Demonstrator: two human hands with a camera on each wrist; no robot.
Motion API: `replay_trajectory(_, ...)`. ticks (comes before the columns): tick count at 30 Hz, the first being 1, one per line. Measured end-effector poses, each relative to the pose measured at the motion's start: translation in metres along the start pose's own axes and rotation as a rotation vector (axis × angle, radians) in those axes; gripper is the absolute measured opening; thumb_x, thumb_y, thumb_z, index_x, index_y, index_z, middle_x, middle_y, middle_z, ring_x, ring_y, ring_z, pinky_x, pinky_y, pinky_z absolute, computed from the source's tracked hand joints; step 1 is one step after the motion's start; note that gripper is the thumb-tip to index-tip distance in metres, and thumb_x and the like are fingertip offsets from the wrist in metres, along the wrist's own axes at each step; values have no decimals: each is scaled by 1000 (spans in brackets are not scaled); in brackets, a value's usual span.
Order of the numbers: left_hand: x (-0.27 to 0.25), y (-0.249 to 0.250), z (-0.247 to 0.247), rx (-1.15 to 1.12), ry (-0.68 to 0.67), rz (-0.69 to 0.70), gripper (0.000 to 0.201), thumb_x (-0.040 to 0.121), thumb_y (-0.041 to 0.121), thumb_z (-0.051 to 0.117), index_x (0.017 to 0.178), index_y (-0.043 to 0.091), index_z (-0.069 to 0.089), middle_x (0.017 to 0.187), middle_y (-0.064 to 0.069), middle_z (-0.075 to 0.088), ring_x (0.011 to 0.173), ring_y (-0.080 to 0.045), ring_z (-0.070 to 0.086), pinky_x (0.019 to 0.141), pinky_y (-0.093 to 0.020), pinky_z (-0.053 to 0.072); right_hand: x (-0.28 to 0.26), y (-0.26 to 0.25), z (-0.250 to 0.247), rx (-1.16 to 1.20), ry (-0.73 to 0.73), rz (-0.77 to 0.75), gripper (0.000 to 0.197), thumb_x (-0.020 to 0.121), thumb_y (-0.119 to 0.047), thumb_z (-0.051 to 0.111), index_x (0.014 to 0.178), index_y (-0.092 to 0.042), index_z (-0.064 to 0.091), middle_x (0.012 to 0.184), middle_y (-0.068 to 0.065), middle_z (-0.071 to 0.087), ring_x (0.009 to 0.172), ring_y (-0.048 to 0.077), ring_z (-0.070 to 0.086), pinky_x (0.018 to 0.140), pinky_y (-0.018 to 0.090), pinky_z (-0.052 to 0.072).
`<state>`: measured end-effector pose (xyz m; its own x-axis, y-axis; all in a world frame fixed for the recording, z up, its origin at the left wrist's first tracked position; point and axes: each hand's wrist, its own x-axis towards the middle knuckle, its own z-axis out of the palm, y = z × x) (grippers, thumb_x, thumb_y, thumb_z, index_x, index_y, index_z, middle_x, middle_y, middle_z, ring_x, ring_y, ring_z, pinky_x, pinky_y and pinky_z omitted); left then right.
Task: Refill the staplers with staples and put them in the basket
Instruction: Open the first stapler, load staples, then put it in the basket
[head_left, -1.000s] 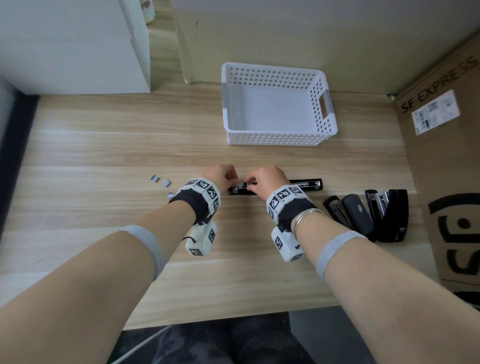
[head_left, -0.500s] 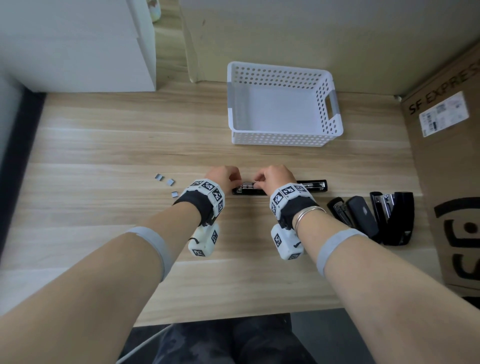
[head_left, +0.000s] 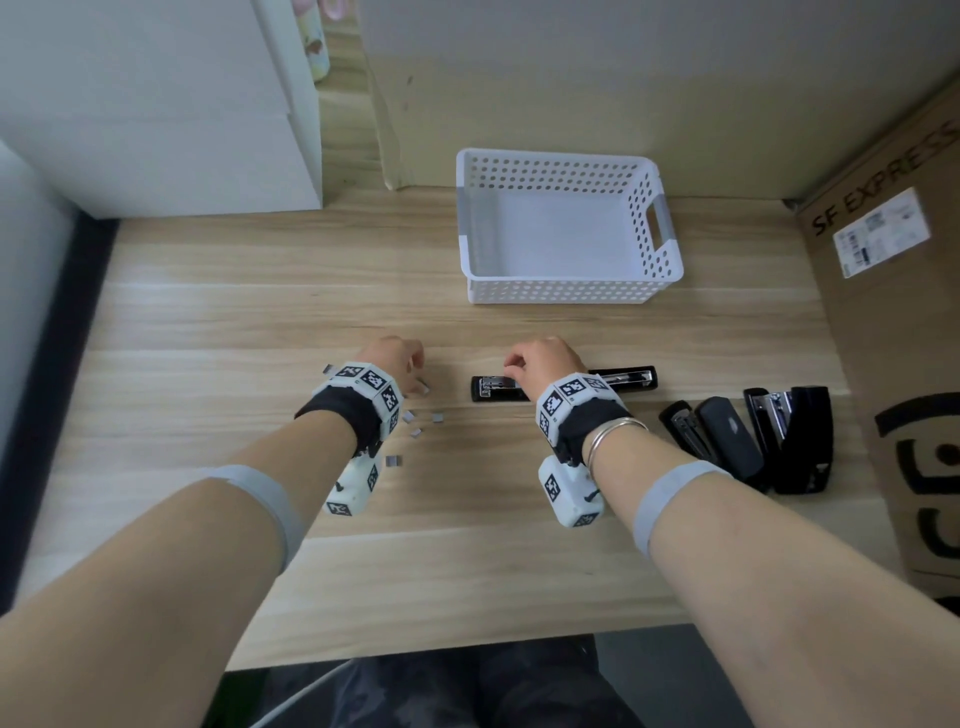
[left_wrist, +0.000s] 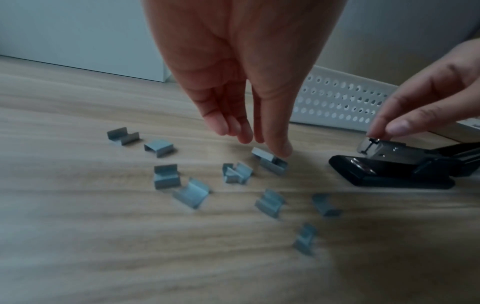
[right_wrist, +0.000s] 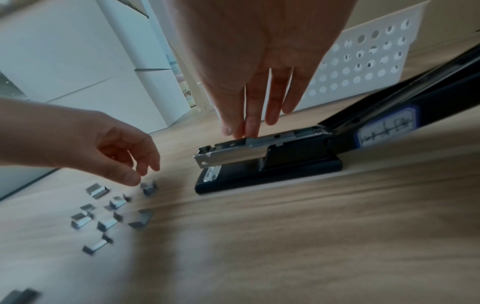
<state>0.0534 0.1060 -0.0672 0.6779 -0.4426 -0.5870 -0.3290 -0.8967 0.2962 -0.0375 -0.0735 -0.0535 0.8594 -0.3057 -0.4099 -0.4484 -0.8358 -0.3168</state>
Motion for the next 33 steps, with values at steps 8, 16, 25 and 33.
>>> replay_trajectory(8,-1,3,10,-29,41,20,21,89,16,56,109,8,58,115,-13,63,81,-25,53,82,-34,50,0,5,1,0,13,-12,19,92,-24,56,103,-23,72,106,5,71,108,18,58,85,29,48)
replay_trajectory(16,-4,13,4,-297,143,131,20,90,7,51,105,10,64,97,-6,65,81,-21,58,63,-11,45,-2,2,-5,25,10,-76,22,93,-20,55,108,-21,71,107,-1,73,114,17,55,84,23,43)
replay_trajectory(25,1,47,6,-594,164,289,26,81,10,67,68,26,52,62,11,56,58,-4,52,51,-2,39,-3,-12,-17,214,-22,-95,23,85,-21,69,107,-14,72,106,4,73,76,13,58,84,32,56)
replay_trajectory(33,0,41,13,-346,98,228,19,82,13,67,100,8,65,98,-6,65,80,-15,52,73,-22,40,-3,1,-7,-69,-110,-49,15,82,-30,69,96,-29,73,103,1,68,102,18,60,88,32,52)
